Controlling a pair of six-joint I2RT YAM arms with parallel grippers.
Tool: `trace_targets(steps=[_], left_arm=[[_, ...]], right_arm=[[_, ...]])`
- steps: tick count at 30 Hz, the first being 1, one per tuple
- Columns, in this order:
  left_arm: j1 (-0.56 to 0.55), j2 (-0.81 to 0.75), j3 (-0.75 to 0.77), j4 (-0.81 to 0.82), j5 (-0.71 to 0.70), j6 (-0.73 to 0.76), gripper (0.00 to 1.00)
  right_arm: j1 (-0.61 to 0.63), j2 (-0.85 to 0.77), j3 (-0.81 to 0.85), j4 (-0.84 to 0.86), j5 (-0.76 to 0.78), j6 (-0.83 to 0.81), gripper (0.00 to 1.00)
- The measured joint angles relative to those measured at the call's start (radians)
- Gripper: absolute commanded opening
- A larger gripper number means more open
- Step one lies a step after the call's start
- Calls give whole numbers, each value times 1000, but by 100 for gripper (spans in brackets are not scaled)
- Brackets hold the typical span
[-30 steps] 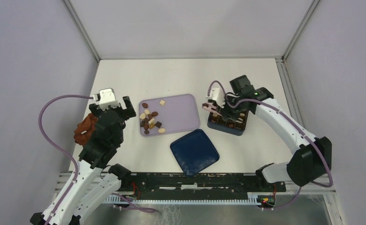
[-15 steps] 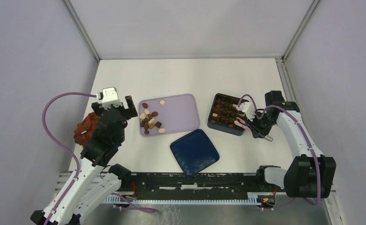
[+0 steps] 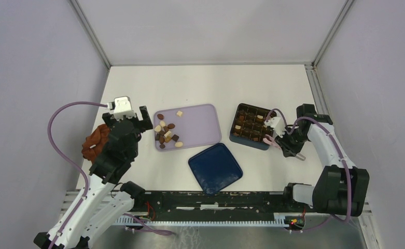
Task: Pack the chocolate
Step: Place the fake chocolate in the packing box.
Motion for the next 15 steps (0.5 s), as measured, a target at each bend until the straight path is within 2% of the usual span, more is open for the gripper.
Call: trace_targets(steps=[8,15], left_arm=[[0,1,0,0,1,0,100],[0,1,0,0,1,0,100]], right_arm=[[-1,22,-15,13,3,-7,38],[-1,22,-16,21,3,-8,43]])
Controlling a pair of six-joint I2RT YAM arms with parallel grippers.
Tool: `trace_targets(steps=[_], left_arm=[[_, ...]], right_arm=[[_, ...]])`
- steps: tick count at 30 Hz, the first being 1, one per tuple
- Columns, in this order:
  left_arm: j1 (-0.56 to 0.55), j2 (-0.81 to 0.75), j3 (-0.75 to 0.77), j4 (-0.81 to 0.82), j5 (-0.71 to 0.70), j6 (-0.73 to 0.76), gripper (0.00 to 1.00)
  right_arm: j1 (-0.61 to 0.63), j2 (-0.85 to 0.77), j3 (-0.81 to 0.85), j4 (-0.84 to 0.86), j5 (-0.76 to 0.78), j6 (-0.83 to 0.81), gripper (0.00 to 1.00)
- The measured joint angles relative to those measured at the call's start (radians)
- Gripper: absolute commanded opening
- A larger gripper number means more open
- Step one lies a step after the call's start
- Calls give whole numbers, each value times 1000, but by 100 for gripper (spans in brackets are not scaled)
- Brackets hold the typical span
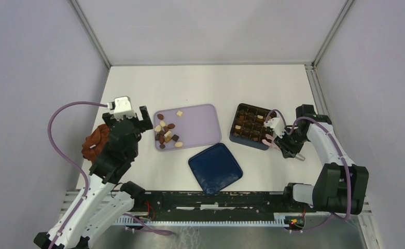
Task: Pack the chocolate
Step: Place the fake chocolate in the packing box, then place the clamp at the center of the board.
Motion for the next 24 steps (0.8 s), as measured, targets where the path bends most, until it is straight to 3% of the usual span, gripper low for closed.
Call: trace_targets(steps=[13,18,24], left_arm=[[0,0,0,0,11,0,100],[0,22,0,9,106,0,100],[0,121,84,-17,323,-35,99]], right_arm=[[-43,0,59,-23,-80,5,36],[-96,-18,93,56,-234,92,34],[-201,-97,-2,293,-351,335,36]])
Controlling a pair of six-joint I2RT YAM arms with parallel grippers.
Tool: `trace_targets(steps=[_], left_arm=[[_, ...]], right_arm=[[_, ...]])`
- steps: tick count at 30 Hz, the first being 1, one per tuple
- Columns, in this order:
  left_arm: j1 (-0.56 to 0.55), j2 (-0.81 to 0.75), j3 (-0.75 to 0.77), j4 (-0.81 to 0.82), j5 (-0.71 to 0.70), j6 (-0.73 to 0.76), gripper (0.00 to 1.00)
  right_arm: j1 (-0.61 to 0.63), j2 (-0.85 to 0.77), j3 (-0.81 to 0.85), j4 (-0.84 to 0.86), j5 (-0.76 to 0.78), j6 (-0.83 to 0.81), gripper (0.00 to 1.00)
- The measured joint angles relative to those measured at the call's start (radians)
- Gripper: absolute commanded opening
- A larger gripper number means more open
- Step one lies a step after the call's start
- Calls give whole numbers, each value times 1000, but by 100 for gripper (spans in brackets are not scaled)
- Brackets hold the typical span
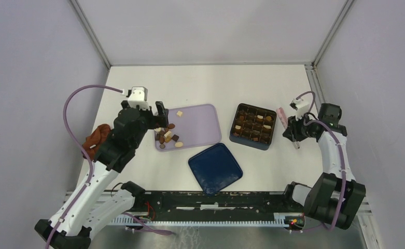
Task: Pack the chocolate
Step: Place the clamp at the center of the board.
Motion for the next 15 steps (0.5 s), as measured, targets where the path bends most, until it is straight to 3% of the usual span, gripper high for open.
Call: trace_targets(steps=[6,10,15], left_arm=[[2,-20,5,54,269,-216,96],[2,-87,-132,165,437,-400,91],[-32,-148,-306,245,515,-571,86]], right_arm=[[-112,-4,-176,274,58,312,40],[-113,29,-266,398,151,470,47],[-113,67,-317,480,287,586,52]])
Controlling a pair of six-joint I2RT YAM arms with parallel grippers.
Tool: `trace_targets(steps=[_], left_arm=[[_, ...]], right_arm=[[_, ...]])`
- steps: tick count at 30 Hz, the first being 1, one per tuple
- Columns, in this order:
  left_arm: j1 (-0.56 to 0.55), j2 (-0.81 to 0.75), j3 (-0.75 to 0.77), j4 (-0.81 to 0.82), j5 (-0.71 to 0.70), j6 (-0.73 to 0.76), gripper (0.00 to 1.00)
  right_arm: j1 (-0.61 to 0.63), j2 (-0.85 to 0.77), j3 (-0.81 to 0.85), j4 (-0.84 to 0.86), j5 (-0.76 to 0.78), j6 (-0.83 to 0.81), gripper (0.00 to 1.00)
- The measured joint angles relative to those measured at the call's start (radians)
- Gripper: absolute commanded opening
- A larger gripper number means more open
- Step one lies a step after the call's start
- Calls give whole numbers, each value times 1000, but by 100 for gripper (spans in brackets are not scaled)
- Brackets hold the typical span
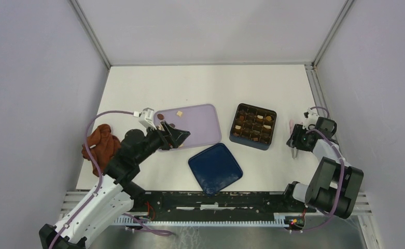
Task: Pack the chocolate
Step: Place the clamp at the center of the board.
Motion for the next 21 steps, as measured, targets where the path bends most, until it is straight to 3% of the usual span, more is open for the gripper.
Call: trace_targets(steps=[5,9,11,21], left_arm=[[-134,-25,-76,21,-26,-48,85],[-304,16,-82,61,-98,-41,85],[-394,65,-81,92,-134,-19,85],[-700,419,68,53,-296,161,82]], right_arm=[[0,63,9,66,57,62,56],[0,107,35,96,60,87,62],[0,119,46,101,60,90,70],[-8,55,61,8,41,-6,72]])
